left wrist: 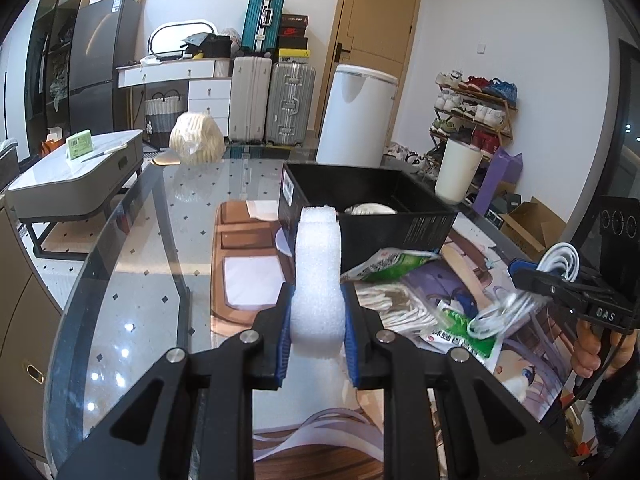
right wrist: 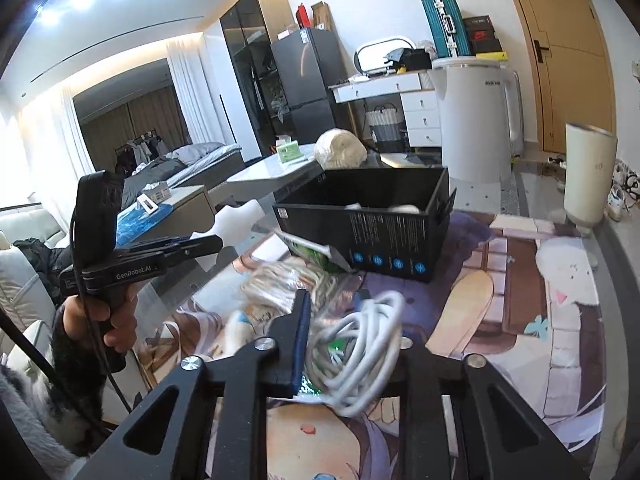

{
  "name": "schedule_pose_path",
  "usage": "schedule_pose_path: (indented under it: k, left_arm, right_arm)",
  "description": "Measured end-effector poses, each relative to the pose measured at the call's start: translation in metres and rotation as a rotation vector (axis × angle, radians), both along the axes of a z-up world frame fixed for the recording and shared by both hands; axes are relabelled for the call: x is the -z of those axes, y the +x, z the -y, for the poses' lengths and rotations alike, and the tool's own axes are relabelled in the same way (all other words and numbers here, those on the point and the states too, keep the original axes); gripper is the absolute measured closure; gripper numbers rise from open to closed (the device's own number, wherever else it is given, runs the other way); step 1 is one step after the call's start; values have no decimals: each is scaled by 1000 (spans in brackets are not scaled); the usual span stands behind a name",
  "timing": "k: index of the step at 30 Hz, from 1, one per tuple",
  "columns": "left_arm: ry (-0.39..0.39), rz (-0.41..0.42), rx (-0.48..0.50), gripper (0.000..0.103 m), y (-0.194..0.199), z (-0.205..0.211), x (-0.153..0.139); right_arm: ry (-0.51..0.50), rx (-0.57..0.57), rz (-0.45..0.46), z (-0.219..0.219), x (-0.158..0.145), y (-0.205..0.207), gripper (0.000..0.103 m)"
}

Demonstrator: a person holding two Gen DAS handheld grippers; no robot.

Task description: Organize soft objects

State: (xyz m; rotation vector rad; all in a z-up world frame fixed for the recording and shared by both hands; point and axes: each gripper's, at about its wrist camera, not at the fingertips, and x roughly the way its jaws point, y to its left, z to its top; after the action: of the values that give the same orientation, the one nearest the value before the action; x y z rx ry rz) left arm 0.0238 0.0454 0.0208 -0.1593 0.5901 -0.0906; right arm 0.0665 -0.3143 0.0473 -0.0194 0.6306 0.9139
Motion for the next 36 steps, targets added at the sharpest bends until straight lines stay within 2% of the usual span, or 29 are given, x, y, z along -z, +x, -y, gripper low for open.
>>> schedule_pose_path:
  k: [7, 12, 17, 22, 31, 36]
  left_arm:
    - [8, 17, 11, 83, 0, 5, -7]
    - [19, 10, 18, 83, 1, 8, -5]
    - [21, 14, 28, 83, 0, 11, -4]
    - [12, 25, 27, 83, -1, 11, -7]
    - [17, 29, 28, 83, -1, 16, -8]
    - [17, 33, 27, 83, -2, 16, -9]
  right_arm:
    - [5, 6, 35, 0, -14, 1, 94]
    - [-78, 8, -3, -2, 0, 3, 93]
    - [-160, -14, -28, 9, 9, -8, 75]
    - [-222, -70, -16, 23, 11, -33, 57]
    - [-306, -137, -53, 23, 35, -51, 56]
    - [-303, -149, -78, 23, 42, -49, 45]
